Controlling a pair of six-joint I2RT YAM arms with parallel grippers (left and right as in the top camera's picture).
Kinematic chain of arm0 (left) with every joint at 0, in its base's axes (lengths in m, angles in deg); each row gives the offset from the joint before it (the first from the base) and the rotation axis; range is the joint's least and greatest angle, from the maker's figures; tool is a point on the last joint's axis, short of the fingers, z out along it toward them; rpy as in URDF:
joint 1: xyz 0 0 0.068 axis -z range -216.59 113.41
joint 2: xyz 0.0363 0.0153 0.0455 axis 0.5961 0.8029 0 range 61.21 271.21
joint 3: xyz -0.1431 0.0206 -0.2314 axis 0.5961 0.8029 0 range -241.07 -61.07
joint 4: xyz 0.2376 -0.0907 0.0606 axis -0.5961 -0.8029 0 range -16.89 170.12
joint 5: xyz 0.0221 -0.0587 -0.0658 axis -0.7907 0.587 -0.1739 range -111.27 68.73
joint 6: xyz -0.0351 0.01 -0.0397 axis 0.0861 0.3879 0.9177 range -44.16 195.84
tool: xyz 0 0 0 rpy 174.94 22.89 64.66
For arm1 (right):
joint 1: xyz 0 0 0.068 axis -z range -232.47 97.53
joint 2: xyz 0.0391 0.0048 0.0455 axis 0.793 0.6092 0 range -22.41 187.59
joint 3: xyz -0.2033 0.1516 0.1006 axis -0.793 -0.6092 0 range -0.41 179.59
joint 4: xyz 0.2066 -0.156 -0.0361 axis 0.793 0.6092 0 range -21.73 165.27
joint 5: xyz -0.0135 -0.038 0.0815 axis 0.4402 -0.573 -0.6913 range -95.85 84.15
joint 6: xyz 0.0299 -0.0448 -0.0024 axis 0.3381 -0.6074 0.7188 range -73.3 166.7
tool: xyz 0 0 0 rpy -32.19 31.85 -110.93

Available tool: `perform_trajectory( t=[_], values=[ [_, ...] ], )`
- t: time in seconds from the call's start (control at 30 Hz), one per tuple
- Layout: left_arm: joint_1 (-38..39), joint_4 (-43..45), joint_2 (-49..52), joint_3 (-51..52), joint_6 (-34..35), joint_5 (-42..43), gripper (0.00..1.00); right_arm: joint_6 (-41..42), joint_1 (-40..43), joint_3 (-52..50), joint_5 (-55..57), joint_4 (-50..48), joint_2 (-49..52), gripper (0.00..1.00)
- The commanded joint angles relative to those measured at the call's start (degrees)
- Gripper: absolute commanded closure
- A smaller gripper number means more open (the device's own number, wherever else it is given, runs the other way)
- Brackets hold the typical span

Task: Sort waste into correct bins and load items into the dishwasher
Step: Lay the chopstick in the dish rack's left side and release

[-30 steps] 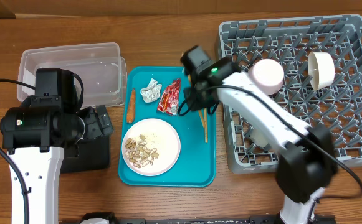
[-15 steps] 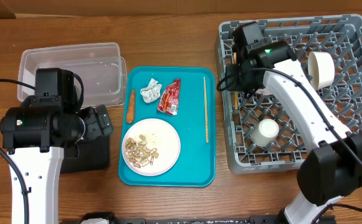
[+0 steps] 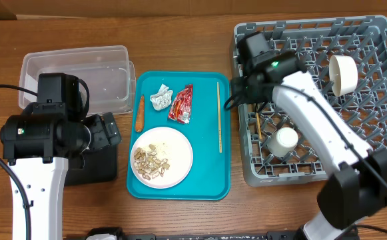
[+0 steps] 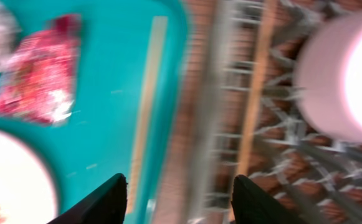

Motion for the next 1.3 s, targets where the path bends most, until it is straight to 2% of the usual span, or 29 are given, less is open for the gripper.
perform_trajectory(
  t=[0.0, 0.13, 0.27, 0.37, 0.63, 0.7, 0.8, 1.03, 1.27],
  values=[
    [0.4, 0.1, 0.3, -0.3, 1.2, -1.0, 0.0, 0.1, -5.2, 1.3, 0.0, -0.2, -1.9, 0.47],
    [0.4, 0.1, 0.3, -0.3, 1.2, -1.0, 0.0, 3.5, -9.9, -1.5, 0.7, -4.0, 1.9, 0.49],
    [0.4, 0.1, 0.3, -0.3, 1.2, -1.0, 0.0, 7.5, -10.8, -5.8, 6.1, -9.1, 6.6, 0.54],
    [0.4, 0.1, 0.3, -0.3, 1.2, -1.0, 0.0, 7.7, -10.3, -7.1, 7.7, -10.7, 10.7, 0.59],
    [0.4, 0.1, 0.3, -0.3, 1.2, -1.0, 0.0, 7.6, -9.2, -7.1, 6.8, -11.0, 17.2, 0.59],
    [0.4, 0.1, 0.3, -0.3, 1.2, -1.0, 0.0, 7.5, -9.2, -7.1, 5.1, -10.8, 17.7, 0.78],
    [0.4, 0.1, 0.3, -0.3, 1.2, -1.0, 0.0, 5.3, -9.4, -7.0, -0.4, -10.8, 17.7, 0.96],
    [0.4, 0.1, 0.3, -0.3, 1.2, -1.0, 0.0, 4.8, -10.5, -3.8, -2.2, -7.7, 15.5, 0.96],
    [0.4, 0.1, 0.3, -0.3, 1.2, -1.0, 0.0, 5.4, -9.7, 0.8, -1.9, -6.0, 6.7, 0.96]
  ],
)
